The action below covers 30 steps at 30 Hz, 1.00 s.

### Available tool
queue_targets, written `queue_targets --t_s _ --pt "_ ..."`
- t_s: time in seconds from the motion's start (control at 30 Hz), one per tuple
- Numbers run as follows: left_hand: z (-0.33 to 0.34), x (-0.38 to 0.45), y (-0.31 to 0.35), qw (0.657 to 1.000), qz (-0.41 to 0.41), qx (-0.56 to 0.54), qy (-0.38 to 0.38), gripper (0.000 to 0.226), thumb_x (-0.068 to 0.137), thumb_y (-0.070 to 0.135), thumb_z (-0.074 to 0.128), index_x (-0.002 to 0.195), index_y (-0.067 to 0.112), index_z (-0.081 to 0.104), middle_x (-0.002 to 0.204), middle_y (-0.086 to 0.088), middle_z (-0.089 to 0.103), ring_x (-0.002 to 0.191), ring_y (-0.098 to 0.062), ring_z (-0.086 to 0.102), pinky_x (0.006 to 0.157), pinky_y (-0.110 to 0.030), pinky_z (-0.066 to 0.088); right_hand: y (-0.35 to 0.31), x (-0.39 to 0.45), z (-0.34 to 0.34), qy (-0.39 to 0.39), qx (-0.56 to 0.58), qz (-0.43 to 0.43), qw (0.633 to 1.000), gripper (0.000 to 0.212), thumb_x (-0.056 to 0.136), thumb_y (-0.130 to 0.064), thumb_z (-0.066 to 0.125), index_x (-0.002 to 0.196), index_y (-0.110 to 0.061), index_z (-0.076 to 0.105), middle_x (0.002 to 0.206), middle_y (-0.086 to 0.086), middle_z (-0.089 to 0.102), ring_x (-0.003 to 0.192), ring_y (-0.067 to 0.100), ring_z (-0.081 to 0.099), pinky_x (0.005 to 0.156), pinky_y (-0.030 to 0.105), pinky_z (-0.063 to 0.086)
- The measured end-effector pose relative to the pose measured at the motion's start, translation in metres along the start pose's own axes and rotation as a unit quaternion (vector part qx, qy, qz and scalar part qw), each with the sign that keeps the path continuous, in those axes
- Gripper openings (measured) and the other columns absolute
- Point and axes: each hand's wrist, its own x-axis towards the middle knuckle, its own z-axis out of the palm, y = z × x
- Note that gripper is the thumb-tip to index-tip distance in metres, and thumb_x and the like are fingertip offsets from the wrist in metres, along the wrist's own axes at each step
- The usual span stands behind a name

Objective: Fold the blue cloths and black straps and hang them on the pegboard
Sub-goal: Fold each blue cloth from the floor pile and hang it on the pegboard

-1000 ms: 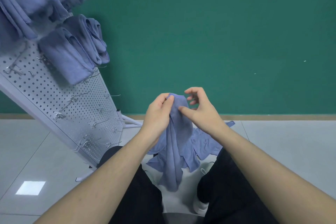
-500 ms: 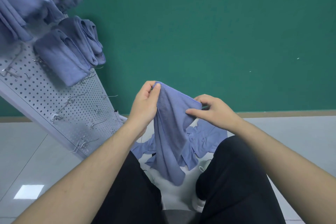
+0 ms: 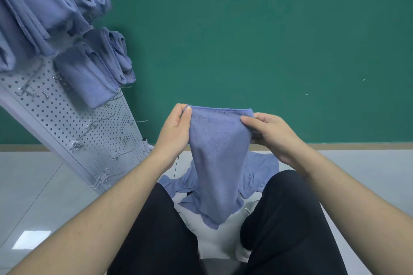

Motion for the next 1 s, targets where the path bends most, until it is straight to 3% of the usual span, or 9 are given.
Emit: queue_targets --t_s 0.17,0.27,0.3,0.4,0.53,0.67,0.83,0.93,1.0 --pt "0.008 -0.005 0.013 1.000 0.010 0.011 0.024 0.028 0.108 0.036 0.036 0.094 0.019 0.053 0.083 0.005 0.046 0.071 -0.008 0.040 0.067 -0.025 0.037 -0.011 -0.003 0.014 0.058 -0.036 -0.048 0.997 0.027 0.103 -0.039 0.047 0.099 -0.015 0.057 0.088 -0.007 0.060 0.077 0.011 0.056 0.073 0.034 0.049" --pt "0.017 -0.009 0.024 0.995 -0.074 -0.063 0.039 0.033 0.107 0.043 0.038 0.100 0.015 0.053 0.086 -0.001 0.044 0.069 -0.012 0.038 0.059 -0.029 0.033 -0.022 -0.003 0.021 0.082 -0.031 -0.047 0.995 0.027 0.104 -0.042 0.044 0.100 -0.017 0.056 0.093 -0.008 0.059 0.080 0.009 0.054 0.072 0.030 0.045" --pt "0.019 -0.011 0.028 0.985 -0.118 -0.124 0.021 0.036 0.106 0.047 0.041 0.106 0.015 0.056 0.089 -0.001 0.053 0.070 -0.012 0.048 0.060 -0.028 0.040 -0.025 -0.003 0.023 0.081 -0.007 -0.036 0.996 0.029 0.103 -0.041 0.044 0.104 -0.016 0.057 0.095 -0.007 0.061 0.082 0.010 0.056 0.074 0.030 0.047" --pt "0.021 -0.021 0.032 0.932 -0.178 -0.303 -0.091 0.044 0.100 0.047 0.051 0.126 0.014 0.062 0.118 0.000 0.073 0.106 -0.013 0.069 0.091 -0.031 0.054 -0.038 -0.004 0.028 0.083 0.078 0.003 0.993 0.023 0.104 -0.035 0.047 0.103 -0.015 0.059 0.092 -0.008 0.069 0.080 0.008 0.064 0.072 0.027 0.051" --pt "0.026 -0.040 0.016 0.954 -0.153 -0.196 -0.168 0.038 0.089 0.024 0.071 0.124 0.010 0.065 0.112 -0.003 0.075 0.099 -0.016 0.070 0.082 -0.026 0.055 -0.054 -0.006 0.028 0.098 0.184 0.042 0.977 0.016 0.104 -0.027 0.053 0.103 -0.015 0.064 0.092 -0.004 0.073 0.080 0.008 0.069 0.067 0.025 0.054" --pt "0.033 -0.048 0.011 0.953 -0.167 -0.225 -0.120 0.015 0.094 0.012 0.064 0.107 0.009 0.070 0.106 -0.008 0.076 0.099 -0.022 0.071 0.091 -0.035 0.055 -0.054 -0.011 0.023 0.135 0.184 0.062 0.972 0.023 0.102 -0.031 0.055 0.109 -0.011 0.067 0.106 0.004 0.075 0.090 0.014 0.072 0.075 0.028 0.057" --pt "0.037 -0.052 0.026 0.944 -0.188 -0.262 -0.074 0.019 0.102 0.008 0.050 0.107 0.009 0.068 0.104 -0.007 0.077 0.098 -0.017 0.073 0.084 -0.030 0.056 -0.031 -0.030 0.019 0.035 0.108 0.066 0.991 0.056 0.090 -0.064 0.056 0.117 -0.017 0.071 0.107 -0.002 0.076 0.094 0.010 0.071 0.084 0.032 0.052" --pt "0.033 -0.050 0.032 0.927 -0.213 -0.302 -0.063 0.018 0.102 0.007 0.049 0.107 0.003 0.066 0.096 -0.012 0.077 0.091 -0.022 0.073 0.077 -0.032 0.057 -0.011 -0.045 0.021 -0.013 0.035 0.079 0.996 0.050 0.085 -0.057 0.063 0.113 -0.016 0.072 0.105 -0.002 0.072 0.096 0.016 0.066 0.087 0.032 0.049" --pt "0.028 -0.049 0.035 0.916 -0.232 -0.318 -0.073 0.020 0.102 0.009 0.050 0.113 0.000 0.064 0.095 -0.014 0.077 0.087 -0.022 0.074 0.072 -0.031 0.058 -0.001 -0.054 0.022 -0.019 -0.008 0.062 0.998 0.032 0.091 -0.040 0.065 0.108 -0.013 0.071 0.104 0.000 0.074 0.096 0.018 0.068 0.091 0.036 0.053"
